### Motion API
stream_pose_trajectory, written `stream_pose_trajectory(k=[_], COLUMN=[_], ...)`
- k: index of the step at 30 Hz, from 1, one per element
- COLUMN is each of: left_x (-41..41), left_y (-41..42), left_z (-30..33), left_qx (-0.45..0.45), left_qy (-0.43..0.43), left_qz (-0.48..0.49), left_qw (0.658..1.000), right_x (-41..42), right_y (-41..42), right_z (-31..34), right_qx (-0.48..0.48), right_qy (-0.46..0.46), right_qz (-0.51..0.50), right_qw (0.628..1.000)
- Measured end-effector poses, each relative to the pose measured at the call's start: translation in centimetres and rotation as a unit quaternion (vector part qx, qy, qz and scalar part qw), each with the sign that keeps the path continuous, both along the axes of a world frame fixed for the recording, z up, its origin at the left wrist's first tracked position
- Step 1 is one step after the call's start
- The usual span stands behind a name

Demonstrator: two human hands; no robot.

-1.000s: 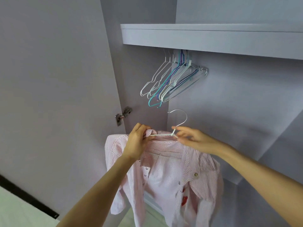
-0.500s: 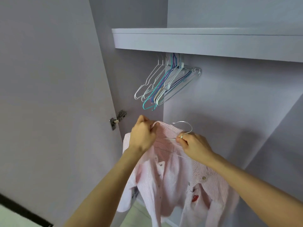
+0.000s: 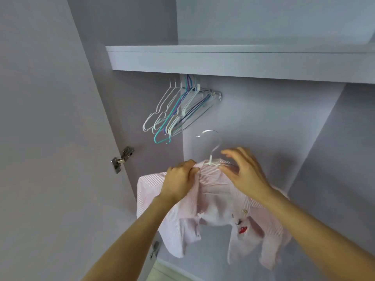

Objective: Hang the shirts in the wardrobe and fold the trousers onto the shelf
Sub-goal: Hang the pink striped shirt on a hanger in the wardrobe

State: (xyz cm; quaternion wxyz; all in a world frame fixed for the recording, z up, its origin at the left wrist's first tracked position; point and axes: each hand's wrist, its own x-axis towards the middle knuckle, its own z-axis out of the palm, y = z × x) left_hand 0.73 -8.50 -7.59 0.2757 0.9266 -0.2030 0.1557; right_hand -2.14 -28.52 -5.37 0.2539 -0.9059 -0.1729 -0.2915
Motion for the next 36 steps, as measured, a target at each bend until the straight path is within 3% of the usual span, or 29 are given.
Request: stream_pose_trajectory(k=[4, 9, 14, 16, 18, 20, 21, 23, 24, 25, 27, 29, 34, 36], left_x=[0.5, 0.3, 1.0, 1.0, 1.2, 2.1, 2.7, 3.2, 3.3, 3.3, 3.0, 2.8, 3.0, 3.4], left_y=[-0.7, -2.5, -2.1, -2.3, -2.4, -2.0, -1.5, -0.5, 0.0, 0.5, 1.4, 2.0, 2.4, 2.2], left_z=[0.3, 0.8, 0.1, -0.1, 0.0, 0.7, 1.2, 2.0, 2.3, 2.5, 2.7, 2.6, 2.3, 2.1], left_qx=[-0.063, -0.056, 0.108, 0.172, 0.177, 0.110, 0.062, -0.015, -0.041, -0.063, -0.112, -0.160, -0.206, -0.209], left_qy=[-0.022, -0.047, -0.060, -0.061, -0.067, -0.060, -0.047, -0.023, -0.010, 0.008, 0.051, 0.083, 0.119, 0.117], left_qz=[0.038, 0.020, 0.056, 0.060, 0.067, 0.085, 0.093, 0.097, 0.093, 0.086, 0.070, 0.056, 0.006, 0.013], left_qw=[0.997, 0.997, 0.991, 0.981, 0.980, 0.989, 0.993, 0.995, 0.995, 0.994, 0.990, 0.982, 0.971, 0.971], right_x=[-1.2, 0.3, 1.2, 1.4, 1.1, 0.1, -0.6, -2.2, -2.5, -2.5, -1.4, -0.1, 2.2, 2.0], right_y=[-2.5, -2.0, -4.6, -4.8, -4.4, -3.7, -3.2, -2.1, -2.2, -2.6, -4.1, -5.7, -7.1, -7.1], right_z=[-3.2, -3.2, -1.3, -0.2, 0.3, -0.6, -1.5, -3.5, -4.3, -4.6, -4.4, -3.6, -2.9, -2.8], right_qx=[-0.072, -0.053, -0.139, -0.103, -0.027, 0.025, 0.022, -0.001, -0.004, 0.016, 0.069, 0.008, -0.178, -0.198], right_qy=[0.131, 0.103, 0.149, 0.137, 0.093, 0.081, 0.116, 0.271, 0.311, 0.301, 0.179, 0.083, 0.134, 0.189], right_qz=[-0.193, -0.244, -0.231, -0.223, -0.225, -0.181, -0.117, 0.049, 0.084, 0.077, -0.027, -0.138, -0.117, -0.099], right_qw=[0.970, 0.963, 0.951, 0.960, 0.970, 0.980, 0.986, 0.961, 0.947, 0.950, 0.981, 0.987, 0.968, 0.957])
